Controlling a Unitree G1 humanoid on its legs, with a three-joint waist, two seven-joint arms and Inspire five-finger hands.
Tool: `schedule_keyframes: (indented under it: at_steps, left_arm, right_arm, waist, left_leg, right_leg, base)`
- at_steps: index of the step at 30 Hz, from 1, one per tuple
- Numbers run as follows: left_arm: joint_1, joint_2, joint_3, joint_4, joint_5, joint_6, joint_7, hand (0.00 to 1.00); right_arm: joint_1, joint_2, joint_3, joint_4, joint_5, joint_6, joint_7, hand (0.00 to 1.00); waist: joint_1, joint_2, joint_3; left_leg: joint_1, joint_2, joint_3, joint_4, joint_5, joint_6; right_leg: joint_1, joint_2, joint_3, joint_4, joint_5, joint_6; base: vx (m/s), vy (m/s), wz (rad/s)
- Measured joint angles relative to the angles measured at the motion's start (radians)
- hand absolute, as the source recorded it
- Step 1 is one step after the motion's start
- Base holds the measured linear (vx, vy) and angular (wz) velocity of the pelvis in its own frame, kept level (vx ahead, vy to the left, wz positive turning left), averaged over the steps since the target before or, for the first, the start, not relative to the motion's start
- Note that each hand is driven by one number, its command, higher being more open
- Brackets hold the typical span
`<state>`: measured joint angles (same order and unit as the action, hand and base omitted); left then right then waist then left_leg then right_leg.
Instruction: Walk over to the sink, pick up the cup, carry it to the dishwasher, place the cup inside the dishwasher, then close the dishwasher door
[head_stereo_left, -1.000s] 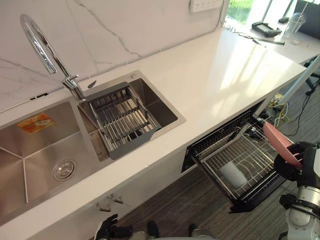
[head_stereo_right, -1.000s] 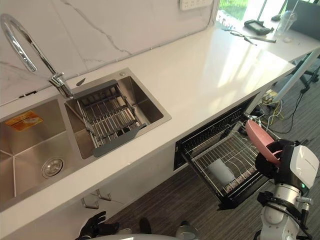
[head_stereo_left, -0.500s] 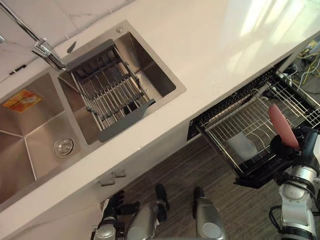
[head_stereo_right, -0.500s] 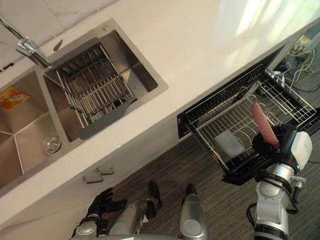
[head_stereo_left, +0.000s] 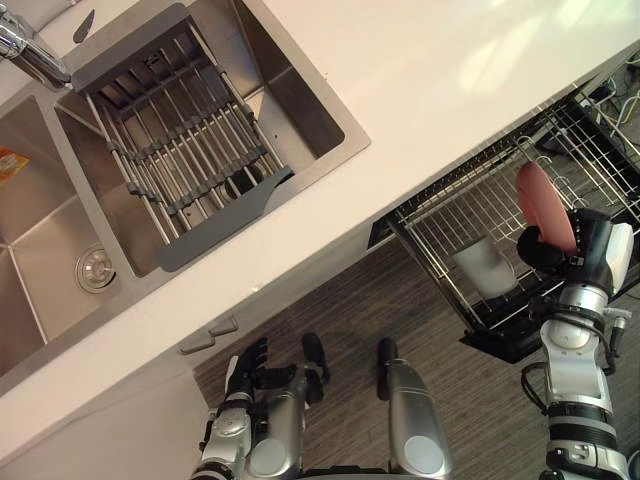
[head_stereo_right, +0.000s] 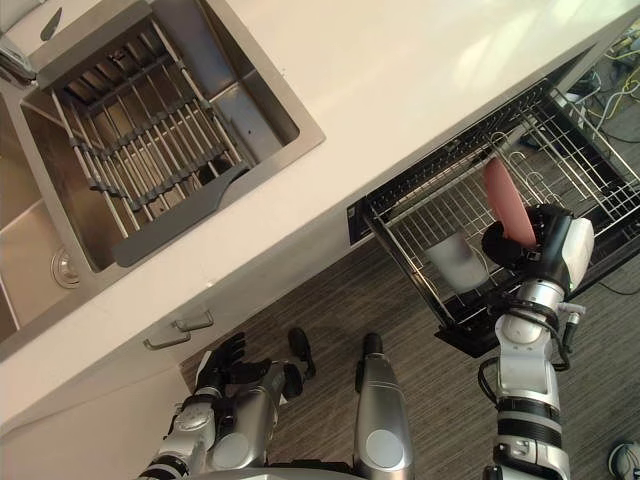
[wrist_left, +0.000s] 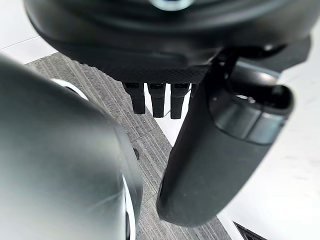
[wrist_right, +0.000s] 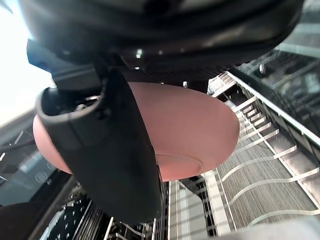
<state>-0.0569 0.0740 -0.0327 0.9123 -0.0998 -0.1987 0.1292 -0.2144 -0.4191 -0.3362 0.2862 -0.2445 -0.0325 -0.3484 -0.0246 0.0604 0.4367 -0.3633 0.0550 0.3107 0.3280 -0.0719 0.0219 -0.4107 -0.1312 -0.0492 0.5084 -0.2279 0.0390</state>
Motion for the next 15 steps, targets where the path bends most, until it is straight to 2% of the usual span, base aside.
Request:
schedule_keyframes:
  at_steps: [12,13,15]
  left_arm:
    - [-0.039,-0.003,-0.014,0.017,-0.018,-0.004,0.021,0.9]
    - [-0.045,-0.005,-0.014,0.03,-0.02,-0.004,0.022,0.9]
    - [-0.055,-0.009,-0.013,0.032,-0.02,-0.004,0.024,0.9]
  right_arm:
    - [-0.169,-0.02,0.037,0.247,0.029,0.011,0.009,0.3]
    - [-0.178,-0.02,0.037,0.274,0.028,0.018,0.015,0.9]
    - [-0.188,-0.02,0.037,0.304,0.028,0.023,0.02,0.9]
  waist:
    - [0.012,0.0,0.0]
    - [0.014,0.0,0.0]
    - [0.014,0.0,0.0]
  left_leg:
    - [-0.034,0.003,-0.002,0.02,-0.001,0.002]
    - [-0.035,0.004,-0.002,0.023,-0.002,0.002]
    - [-0.037,0.004,-0.002,0.026,-0.003,0.002]
  right_leg:
    - [-0.031,-0.001,0.0,0.014,0.0,0.0]
    - [-0.031,0.0,0.0,0.015,0.0,0.0]
    - [-0.031,0.0,0.0,0.015,0.0,0.0]
  base:
    - [0.0,0.0,0.0]
    - [0.0,0.0,0.0]
    - [0.0,0.0,0.0]
